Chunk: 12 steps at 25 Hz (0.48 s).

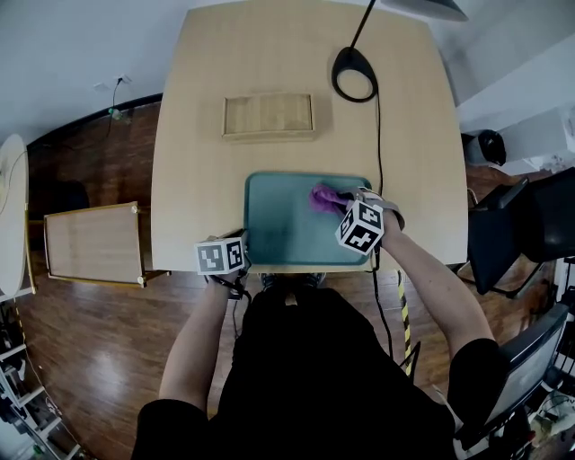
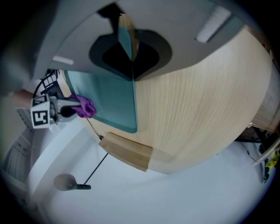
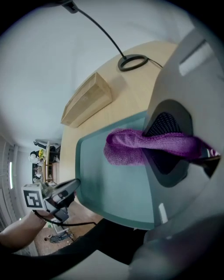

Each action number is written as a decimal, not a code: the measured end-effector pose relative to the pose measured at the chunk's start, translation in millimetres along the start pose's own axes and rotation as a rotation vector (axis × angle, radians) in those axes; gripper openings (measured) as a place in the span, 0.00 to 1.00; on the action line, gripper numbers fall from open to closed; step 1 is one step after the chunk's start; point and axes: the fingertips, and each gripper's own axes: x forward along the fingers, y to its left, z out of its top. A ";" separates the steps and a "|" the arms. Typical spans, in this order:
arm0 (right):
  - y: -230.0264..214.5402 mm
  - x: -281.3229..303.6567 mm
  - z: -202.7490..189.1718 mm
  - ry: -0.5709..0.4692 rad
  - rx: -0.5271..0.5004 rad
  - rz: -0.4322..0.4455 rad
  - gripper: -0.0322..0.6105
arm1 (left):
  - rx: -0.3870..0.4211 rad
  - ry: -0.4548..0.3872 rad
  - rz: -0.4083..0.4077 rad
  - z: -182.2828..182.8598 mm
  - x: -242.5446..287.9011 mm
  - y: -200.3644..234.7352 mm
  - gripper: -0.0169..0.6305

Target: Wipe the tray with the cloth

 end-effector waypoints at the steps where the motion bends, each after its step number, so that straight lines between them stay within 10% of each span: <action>1: 14.5 -2.5 2.8 -0.006 -0.013 0.020 0.14 | 0.001 -0.003 0.001 0.3 0.3 -0.2 0.08; 12: 129.6 -17.0 29.4 -0.039 -0.101 0.126 0.14 | 0.003 -0.015 -0.013 0.9 1.4 0.4 0.08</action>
